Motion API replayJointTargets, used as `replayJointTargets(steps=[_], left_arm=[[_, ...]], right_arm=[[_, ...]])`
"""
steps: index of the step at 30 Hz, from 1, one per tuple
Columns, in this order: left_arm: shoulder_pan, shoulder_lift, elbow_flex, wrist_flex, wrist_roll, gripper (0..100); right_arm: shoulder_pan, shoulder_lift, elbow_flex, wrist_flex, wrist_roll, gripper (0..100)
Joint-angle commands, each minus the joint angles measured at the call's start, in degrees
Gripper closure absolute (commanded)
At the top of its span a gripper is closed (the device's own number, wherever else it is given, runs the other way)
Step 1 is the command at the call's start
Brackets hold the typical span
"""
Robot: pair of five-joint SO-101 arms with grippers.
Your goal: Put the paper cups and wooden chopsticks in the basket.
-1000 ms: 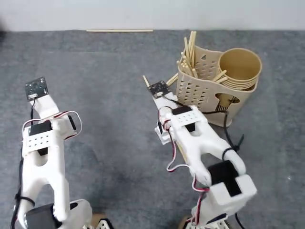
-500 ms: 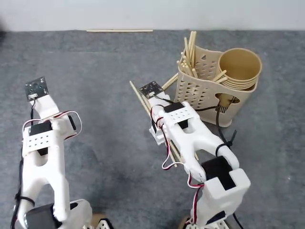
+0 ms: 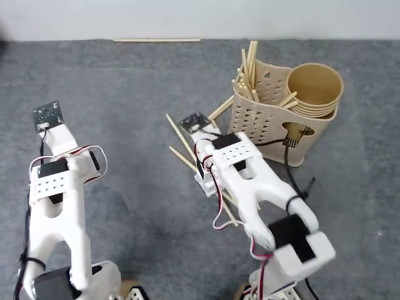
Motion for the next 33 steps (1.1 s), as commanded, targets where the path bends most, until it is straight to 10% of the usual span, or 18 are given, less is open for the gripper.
replayJointTargets(steps=[1, 33], left_arm=[[0.53, -1.85, -0.48, -1.05, 0.18, 99], [0.44, -1.85, -0.48, -1.05, 0.09, 99]], right_arm=[[-0.40, -8.13, -1.05, 3.91, 0.00, 99.1], [-6.29, -31.87, 2.64, 11.91, -0.53, 99.1]])
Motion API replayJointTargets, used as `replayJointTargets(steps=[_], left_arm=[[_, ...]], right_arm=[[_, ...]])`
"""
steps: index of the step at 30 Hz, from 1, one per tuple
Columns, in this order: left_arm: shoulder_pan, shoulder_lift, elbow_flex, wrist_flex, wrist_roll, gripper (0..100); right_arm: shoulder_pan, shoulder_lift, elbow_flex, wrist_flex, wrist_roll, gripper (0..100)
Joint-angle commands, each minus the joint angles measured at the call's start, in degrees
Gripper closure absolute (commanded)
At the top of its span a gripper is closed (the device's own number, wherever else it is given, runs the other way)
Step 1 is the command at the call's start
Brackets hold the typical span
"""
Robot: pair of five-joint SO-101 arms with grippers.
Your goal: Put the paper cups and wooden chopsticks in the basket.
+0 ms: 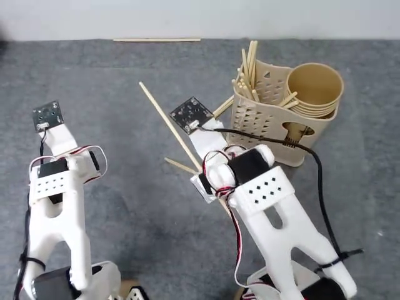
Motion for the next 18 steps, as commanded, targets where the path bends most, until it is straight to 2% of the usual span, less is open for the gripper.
replayJointTargets(steps=[1, 6, 12, 18], left_arm=[[0.44, -1.85, -0.48, -1.05, 0.09, 99], [0.53, -1.85, -0.13, -1.14, 0.09, 99], [0.44, -2.02, 0.75, -2.64, 0.09, 99], [0.44, -2.02, 0.84, -2.64, 0.09, 99]], right_arm=[[-0.22, -2.51, 1.49, -0.13, -0.53, 99.1], [-0.13, -2.24, 5.36, -1.10, -0.18, 99.1], [1.19, -2.24, 12.84, -10.51, 0.00, 99.1], [1.19, -2.15, 14.24, -11.21, 0.00, 99.1]])
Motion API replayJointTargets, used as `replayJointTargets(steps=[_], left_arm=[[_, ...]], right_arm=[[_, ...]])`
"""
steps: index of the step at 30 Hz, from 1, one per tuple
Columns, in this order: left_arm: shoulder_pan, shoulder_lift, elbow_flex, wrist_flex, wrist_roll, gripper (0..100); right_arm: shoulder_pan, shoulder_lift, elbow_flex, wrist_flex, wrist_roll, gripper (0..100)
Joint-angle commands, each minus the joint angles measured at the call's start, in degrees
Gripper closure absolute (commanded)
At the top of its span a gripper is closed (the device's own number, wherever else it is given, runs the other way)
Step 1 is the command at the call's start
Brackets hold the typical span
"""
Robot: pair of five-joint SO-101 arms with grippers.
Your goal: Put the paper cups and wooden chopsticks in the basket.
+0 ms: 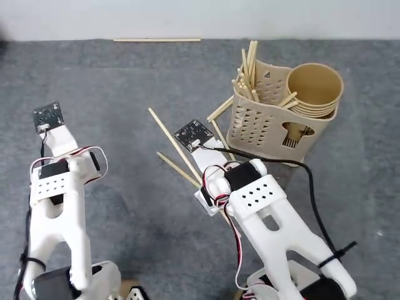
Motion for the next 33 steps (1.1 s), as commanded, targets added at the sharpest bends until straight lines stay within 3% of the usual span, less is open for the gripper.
replayJointTargets(steps=[1, 29, 33], left_arm=[[0.44, -2.02, -0.22, -1.05, 0.09, 99], [0.44, -1.93, -0.13, -1.05, 0.09, 99], [0.35, -1.93, -0.13, -1.05, 0.09, 99]], right_arm=[[0.84, -2.15, -0.35, -1.01, 0.00, 99.1], [4.53, 11.74, -0.70, -5.14, 0.09, 98.9], [4.53, 11.65, -0.70, -4.70, 0.09, 90.2]])
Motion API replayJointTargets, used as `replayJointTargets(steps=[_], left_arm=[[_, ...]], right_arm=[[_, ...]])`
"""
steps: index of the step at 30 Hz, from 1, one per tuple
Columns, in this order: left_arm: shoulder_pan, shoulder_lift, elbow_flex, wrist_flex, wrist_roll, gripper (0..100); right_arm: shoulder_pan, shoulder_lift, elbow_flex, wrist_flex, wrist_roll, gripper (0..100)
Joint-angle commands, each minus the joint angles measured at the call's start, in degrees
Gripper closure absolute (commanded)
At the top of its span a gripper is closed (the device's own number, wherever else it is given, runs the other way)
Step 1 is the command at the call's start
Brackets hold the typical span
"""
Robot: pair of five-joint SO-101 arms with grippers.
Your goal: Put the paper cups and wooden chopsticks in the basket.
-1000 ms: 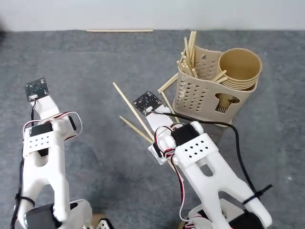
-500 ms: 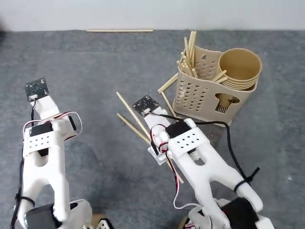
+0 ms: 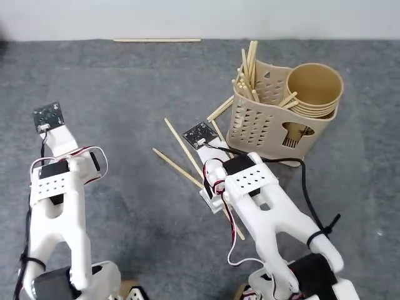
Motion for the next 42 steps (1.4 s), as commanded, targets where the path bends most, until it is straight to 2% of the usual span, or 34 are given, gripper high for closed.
replayJointTargets(steps=[1, 3, 10, 16, 24, 31, 42], left_arm=[[0.35, -2.02, -0.22, -0.97, 0.09, 99], [0.35, -2.02, -0.22, -0.97, 0.09, 99], [0.35, -2.02, -0.22, -0.97, 0.09, 99], [0.35, -1.93, -0.22, -0.97, 0.09, 99], [0.35, -1.93, -0.31, -0.97, 0.09, 99], [0.35, -1.93, -0.22, -0.97, 0.09, 99], [-1.23, -1.93, -0.48, -0.97, 0.09, 99]], right_arm=[[0.48, -0.48, -0.70, -0.04, 0.09, 86.8], [0.48, -0.84, -0.70, -0.04, 0.09, 82.7], [-1.63, -0.31, -7.82, 3.65, -0.35, 79.7], [-4.70, -0.22, -13.54, 6.20, -0.53, 66.4], [-7.25, -0.22, -13.80, 16.66, -2.37, 66.7], [-8.75, 0.22, -13.80, 6.99, -4.48, 66.7], [-23.96, 16.66, -22.33, 5.05, -11.52, 66.8]])
